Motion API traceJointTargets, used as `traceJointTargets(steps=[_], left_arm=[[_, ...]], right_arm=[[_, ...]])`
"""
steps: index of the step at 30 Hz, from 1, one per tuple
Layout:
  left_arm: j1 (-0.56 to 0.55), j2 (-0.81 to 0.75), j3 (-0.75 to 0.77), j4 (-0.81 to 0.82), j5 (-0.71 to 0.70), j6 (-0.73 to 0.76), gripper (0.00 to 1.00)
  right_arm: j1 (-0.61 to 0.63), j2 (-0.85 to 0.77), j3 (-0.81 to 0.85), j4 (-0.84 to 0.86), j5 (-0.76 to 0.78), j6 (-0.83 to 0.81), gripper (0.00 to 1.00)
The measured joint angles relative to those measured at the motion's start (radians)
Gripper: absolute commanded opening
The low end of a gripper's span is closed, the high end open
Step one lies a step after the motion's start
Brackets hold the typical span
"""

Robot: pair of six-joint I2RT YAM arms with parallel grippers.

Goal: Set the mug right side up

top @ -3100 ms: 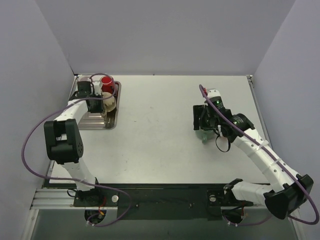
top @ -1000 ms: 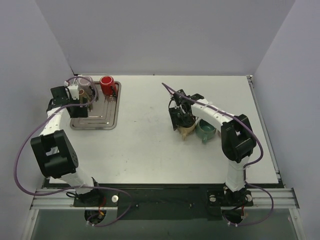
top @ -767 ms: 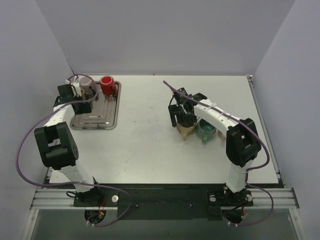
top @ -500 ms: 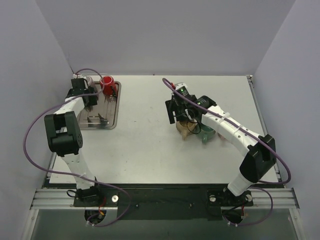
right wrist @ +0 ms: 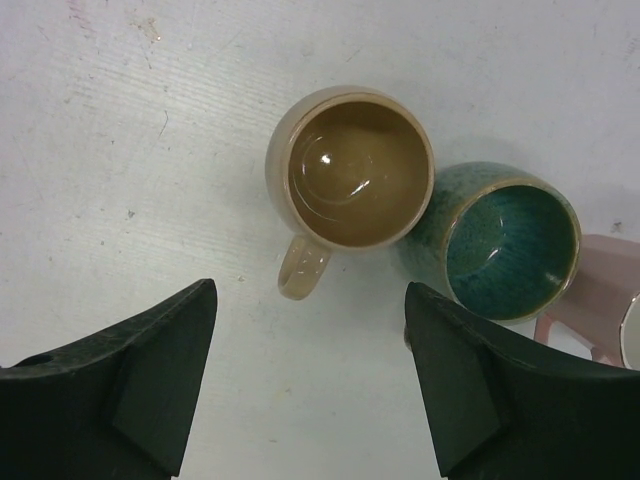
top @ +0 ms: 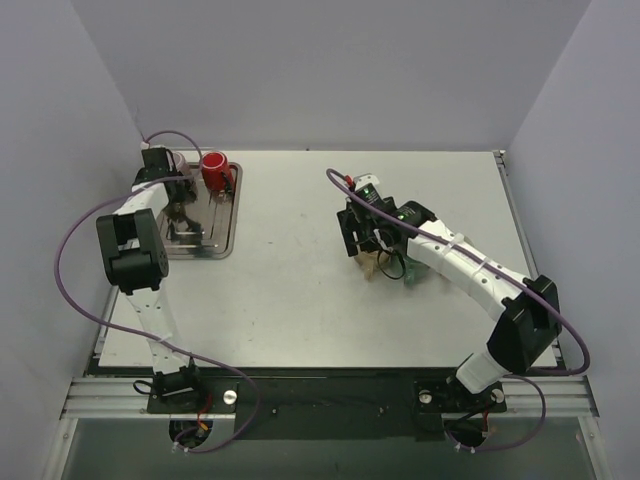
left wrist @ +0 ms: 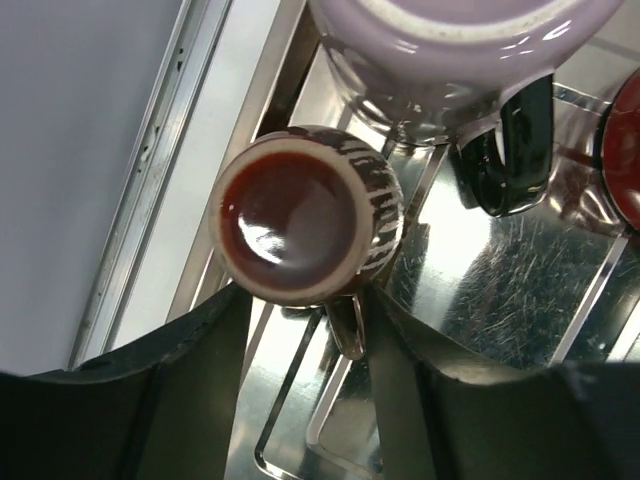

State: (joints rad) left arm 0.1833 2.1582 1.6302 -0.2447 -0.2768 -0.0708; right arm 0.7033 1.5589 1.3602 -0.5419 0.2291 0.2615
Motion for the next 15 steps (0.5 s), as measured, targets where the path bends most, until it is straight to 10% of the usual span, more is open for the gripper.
traceJointTargets(steps=[8, 15], left_arm=[[0.008, 0.035, 0.06, -0.051, 0.054, 0.02, 0.0], [0.037, 0.008, 0.024, -0.046, 0.145, 0.04, 0.0]], right_arm=[[0.008, -0.032, -0.044, 0.003, 0.011, -0.002, 0.71], [0.022, -0.075, -0.063, 0.003, 0.017, -0.001, 0.71]])
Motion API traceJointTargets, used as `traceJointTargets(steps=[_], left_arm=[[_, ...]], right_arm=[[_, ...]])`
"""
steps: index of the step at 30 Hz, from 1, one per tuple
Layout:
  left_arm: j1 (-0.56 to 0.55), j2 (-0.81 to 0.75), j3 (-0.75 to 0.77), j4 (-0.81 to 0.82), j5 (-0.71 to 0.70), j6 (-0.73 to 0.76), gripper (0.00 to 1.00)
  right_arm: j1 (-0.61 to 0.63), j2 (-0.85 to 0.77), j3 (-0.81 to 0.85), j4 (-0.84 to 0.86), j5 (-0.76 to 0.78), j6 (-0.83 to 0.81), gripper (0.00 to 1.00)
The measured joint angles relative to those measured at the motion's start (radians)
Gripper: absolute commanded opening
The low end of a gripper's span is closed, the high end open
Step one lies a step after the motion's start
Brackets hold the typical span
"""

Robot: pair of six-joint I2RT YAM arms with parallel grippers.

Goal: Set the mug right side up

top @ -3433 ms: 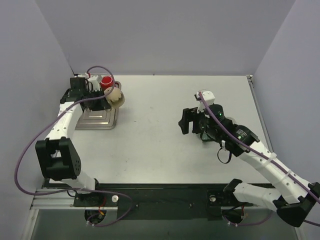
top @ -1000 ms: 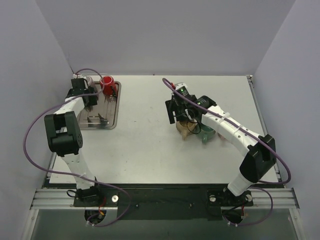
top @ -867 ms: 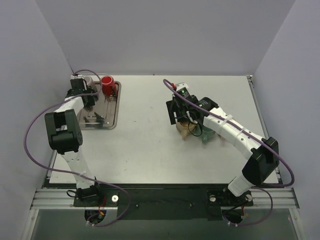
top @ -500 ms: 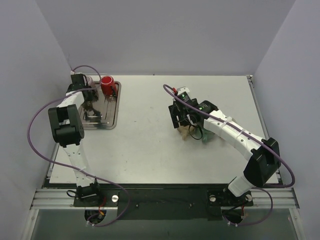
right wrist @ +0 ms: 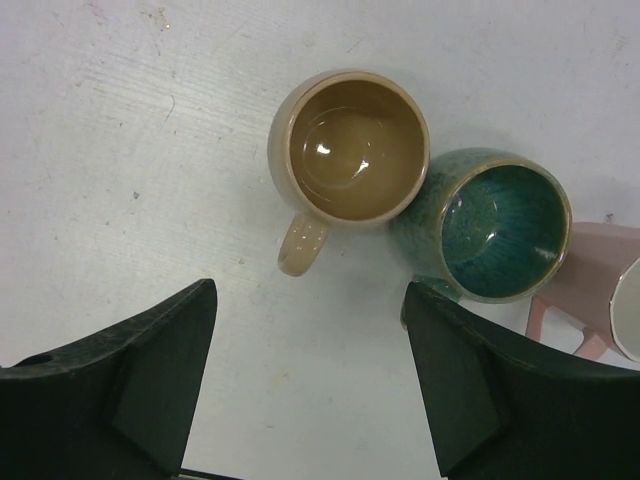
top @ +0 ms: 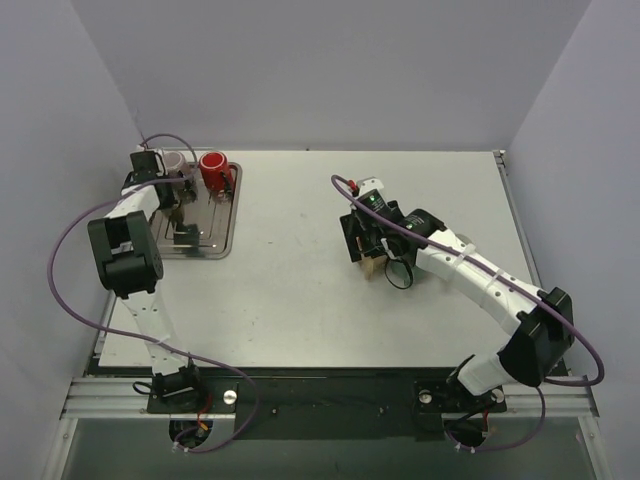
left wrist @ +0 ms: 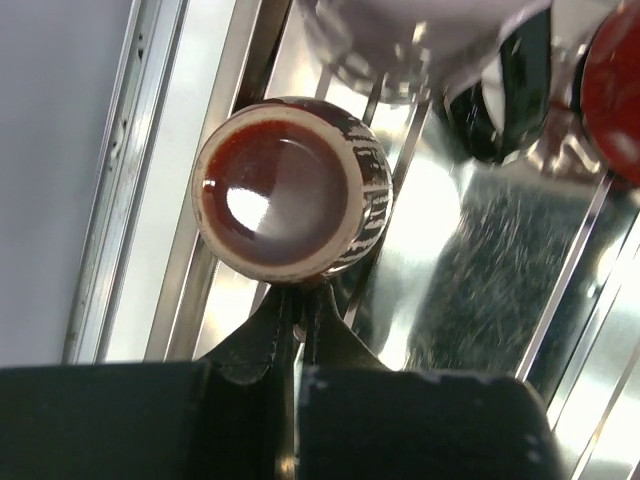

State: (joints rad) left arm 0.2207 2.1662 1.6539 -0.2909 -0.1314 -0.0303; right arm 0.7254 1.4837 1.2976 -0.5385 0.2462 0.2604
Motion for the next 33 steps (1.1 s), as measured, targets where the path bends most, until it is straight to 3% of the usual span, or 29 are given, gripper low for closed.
traceJointTargets(steps=[15, 16, 19, 21, 26, 28, 29, 33], left_arm=[[0.067, -0.289, -0.385, 0.002, 0.221, 0.204, 0.0], [0.066, -0.294, -0.396, 0.007, 0.222, 0.22, 0.02], [0.064, -0.296, -0.405, 0.021, 0.222, 0.266, 0.29], [0.064, -0.29, -0.404, 0.023, 0.222, 0.29, 0.38], [0.064, -0.249, -0.415, 0.031, 0.23, 0.32, 0.4], [0.064, -0.243, -0.43, 0.035, 0.237, 0.322, 0.19], [0.064, -0.242, -0.431, 0.043, 0.238, 0.318, 0.0], [0.065, -0.242, -0.432, 0.074, 0.253, 0.3, 0.0]], right_arm=[[0.029, -0.156, -0.064, -0.002, 0.048, 0.003, 0.71], [0.029, -0.156, -0.066, -0.002, 0.05, 0.003, 0.71], [0.031, -0.156, -0.067, -0.003, 0.053, 0.003, 0.71], [0.035, -0.156, -0.068, -0.003, 0.054, 0.003, 0.71], [0.042, -0.16, -0.068, -0.003, 0.054, 0.001, 0.71], [0.042, -0.167, -0.073, -0.003, 0.054, 0.0, 0.71], [0.042, -0.172, -0.076, -0.004, 0.054, 0.0, 0.71], [0.042, -0.183, -0.08, -0.005, 0.056, 0.0, 0.71]])
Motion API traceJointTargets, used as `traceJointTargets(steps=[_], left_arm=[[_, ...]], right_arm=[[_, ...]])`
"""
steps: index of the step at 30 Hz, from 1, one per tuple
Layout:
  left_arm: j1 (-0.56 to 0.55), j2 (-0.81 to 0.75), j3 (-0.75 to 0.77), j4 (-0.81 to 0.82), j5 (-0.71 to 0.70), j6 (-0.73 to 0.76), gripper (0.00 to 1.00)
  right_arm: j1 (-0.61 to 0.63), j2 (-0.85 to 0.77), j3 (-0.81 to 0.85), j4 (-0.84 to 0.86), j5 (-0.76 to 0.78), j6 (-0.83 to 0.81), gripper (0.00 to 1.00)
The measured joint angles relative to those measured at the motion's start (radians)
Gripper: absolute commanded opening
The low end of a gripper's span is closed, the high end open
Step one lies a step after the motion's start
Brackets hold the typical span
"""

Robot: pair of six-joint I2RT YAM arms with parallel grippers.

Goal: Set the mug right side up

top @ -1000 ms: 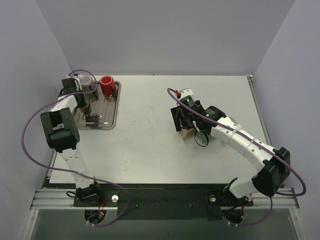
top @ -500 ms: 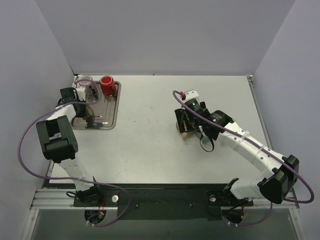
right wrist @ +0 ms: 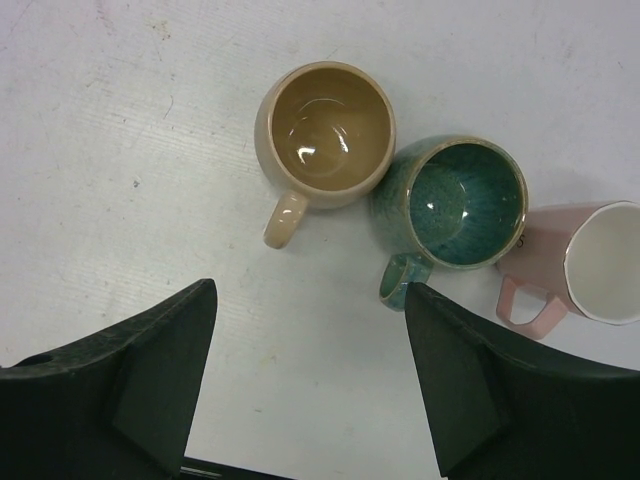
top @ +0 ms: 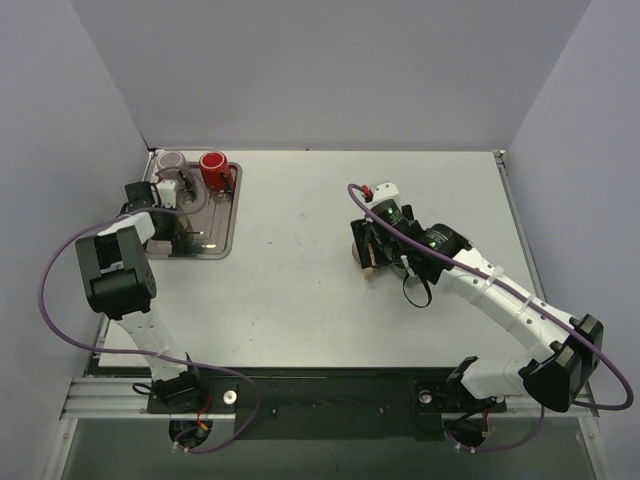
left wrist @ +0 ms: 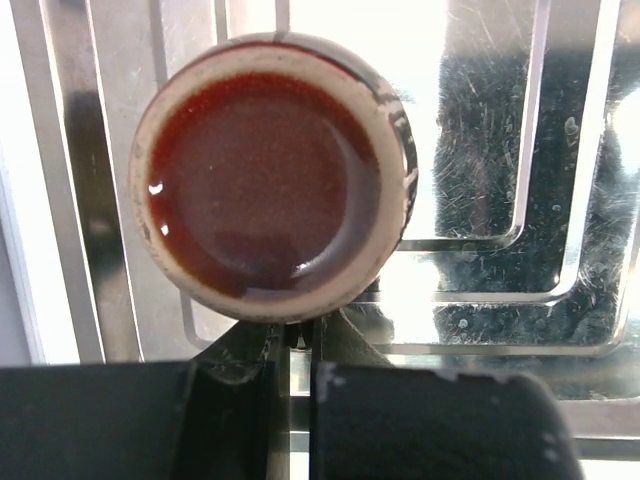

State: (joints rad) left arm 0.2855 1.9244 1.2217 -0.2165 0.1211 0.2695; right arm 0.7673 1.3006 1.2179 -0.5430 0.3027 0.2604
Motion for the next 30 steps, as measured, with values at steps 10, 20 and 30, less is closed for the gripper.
traceJointTargets(steps=[10, 20, 30], left_arm=[[0.006, -0.15, 0.002, -0.139, 0.182, -0.093, 0.0], [-0.165, -0.502, 0.085, -0.406, 0.607, -0.145, 0.0], [-0.521, -0.687, 0.14, -0.481, 0.907, -0.313, 0.0]], right_arm=[[0.029, -0.05, -0.002, -0.018, 0.035, 0.005, 0.71], [0.188, -0.303, -0.175, 0.362, -0.085, 0.031, 0.78], [0.213, -0.235, -0.361, 1.15, -0.286, 0.252, 0.74]])
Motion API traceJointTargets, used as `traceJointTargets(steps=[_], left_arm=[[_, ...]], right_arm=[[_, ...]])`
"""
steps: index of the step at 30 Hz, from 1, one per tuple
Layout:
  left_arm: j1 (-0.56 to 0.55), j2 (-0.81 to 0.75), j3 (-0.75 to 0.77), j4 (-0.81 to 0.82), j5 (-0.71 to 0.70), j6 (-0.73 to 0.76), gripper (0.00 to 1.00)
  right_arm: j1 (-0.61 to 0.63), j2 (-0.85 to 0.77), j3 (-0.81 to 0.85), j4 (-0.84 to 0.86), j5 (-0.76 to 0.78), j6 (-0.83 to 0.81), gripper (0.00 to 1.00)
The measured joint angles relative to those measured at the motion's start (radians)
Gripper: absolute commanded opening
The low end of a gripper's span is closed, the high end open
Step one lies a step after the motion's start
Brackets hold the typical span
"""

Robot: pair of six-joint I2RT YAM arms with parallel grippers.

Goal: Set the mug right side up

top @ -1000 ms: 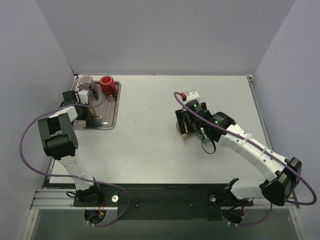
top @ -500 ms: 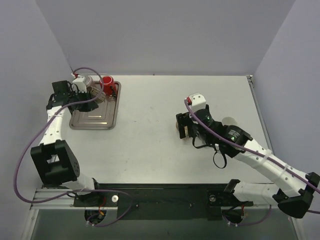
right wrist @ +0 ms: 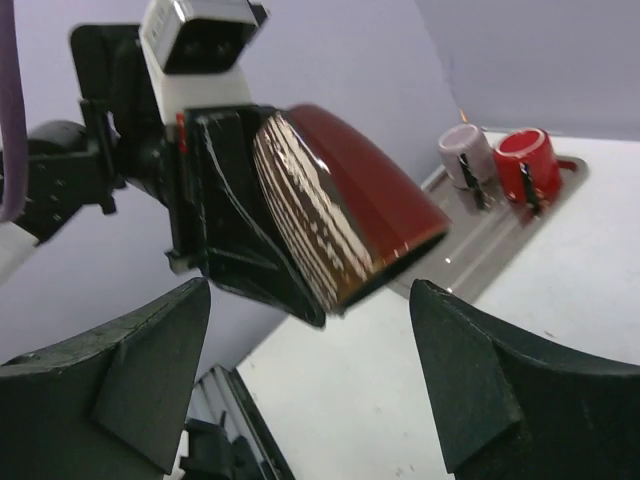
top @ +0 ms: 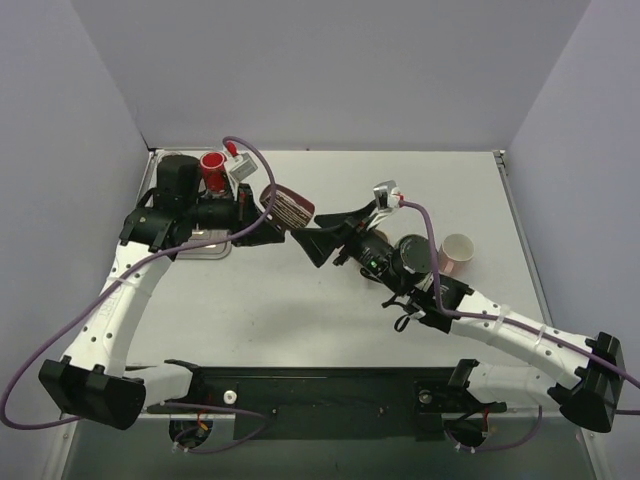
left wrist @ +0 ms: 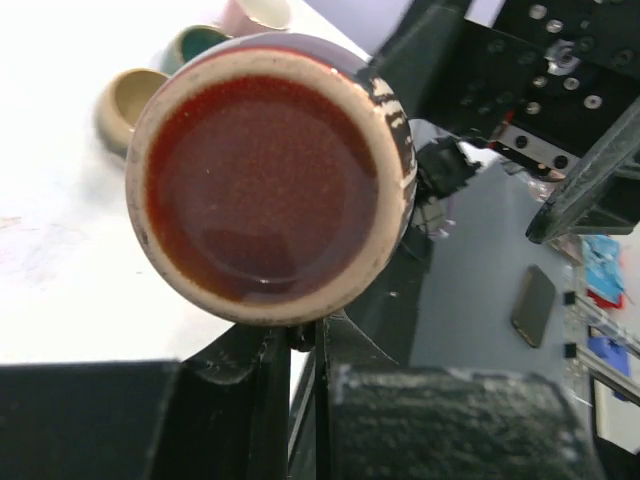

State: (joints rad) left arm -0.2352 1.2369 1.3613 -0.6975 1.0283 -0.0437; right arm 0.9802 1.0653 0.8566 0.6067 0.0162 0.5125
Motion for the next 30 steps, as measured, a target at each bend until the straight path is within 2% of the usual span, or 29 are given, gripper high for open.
traceJointTargets(steps=[3, 5, 7, 8, 9, 11, 13, 14, 15, 16, 18, 20, 23, 26, 30], left_arm=[[-0.059, -0.016, -0.003, 0.008, 0.024, -0.044, 0.0], [-0.083, -0.021, -0.013, 0.033, 0.033, -0.071, 0.0], [-0.093, -0.026, -0.028, 0.071, 0.038, -0.1, 0.0], [-0.1, -0.027, -0.036, 0.087, 0.041, -0.111, 0.0], [-0.108, -0.029, -0.043, 0.103, 0.045, -0.121, 0.0], [-0.126, -0.031, -0.053, 0.132, 0.05, -0.135, 0.0], [-0.132, -0.03, -0.058, 0.148, 0.048, -0.142, 0.0], [-0.129, -0.029, -0.059, 0.139, 0.067, -0.165, 0.11], [-0.128, -0.027, -0.057, 0.124, 0.073, -0.169, 0.59], [-0.127, -0.023, -0.05, 0.102, 0.077, -0.164, 0.83], [-0.127, -0.006, -0.02, 0.033, 0.055, -0.06, 0.87], [-0.105, 0.005, -0.014, -0.051, 0.007, 0.047, 0.87], [0.026, 0.015, -0.024, -0.104, -0.092, 0.138, 0.88], [0.181, 0.028, -0.06, -0.068, -0.285, 0.165, 0.88], [0.224, 0.105, -0.121, 0.079, -0.579, 0.161, 0.89]], right_arm=[[0.003, 0.03, 0.0, 0.122, -0.023, 0.039, 0.71], [0.003, 0.035, 0.0, 0.142, -0.024, 0.051, 0.67], [0.003, 0.049, 0.003, 0.153, -0.02, 0.067, 0.59], [0.003, 0.061, 0.006, 0.155, -0.019, 0.072, 0.46], [0.003, 0.073, 0.008, 0.16, -0.021, 0.079, 0.39], [0.003, 0.099, 0.013, 0.164, -0.025, 0.094, 0.02], [0.006, 0.117, 0.018, 0.184, -0.047, 0.108, 0.0], [0.004, 0.116, 0.019, 0.188, -0.069, 0.097, 0.0], [0.002, 0.112, 0.019, 0.186, -0.08, 0.089, 0.0], [0.002, 0.105, 0.02, 0.172, -0.085, 0.087, 0.0], [0.001, 0.099, 0.045, 0.095, -0.069, 0.067, 0.0], [-0.013, 0.09, 0.096, -0.076, -0.022, 0.015, 0.0], [-0.026, 0.089, 0.233, -0.412, 0.076, -0.069, 0.0], [-0.03, 0.102, 0.345, -0.715, 0.146, -0.111, 0.0], [-0.03, 0.175, 0.361, -0.995, 0.171, -0.117, 0.0]])
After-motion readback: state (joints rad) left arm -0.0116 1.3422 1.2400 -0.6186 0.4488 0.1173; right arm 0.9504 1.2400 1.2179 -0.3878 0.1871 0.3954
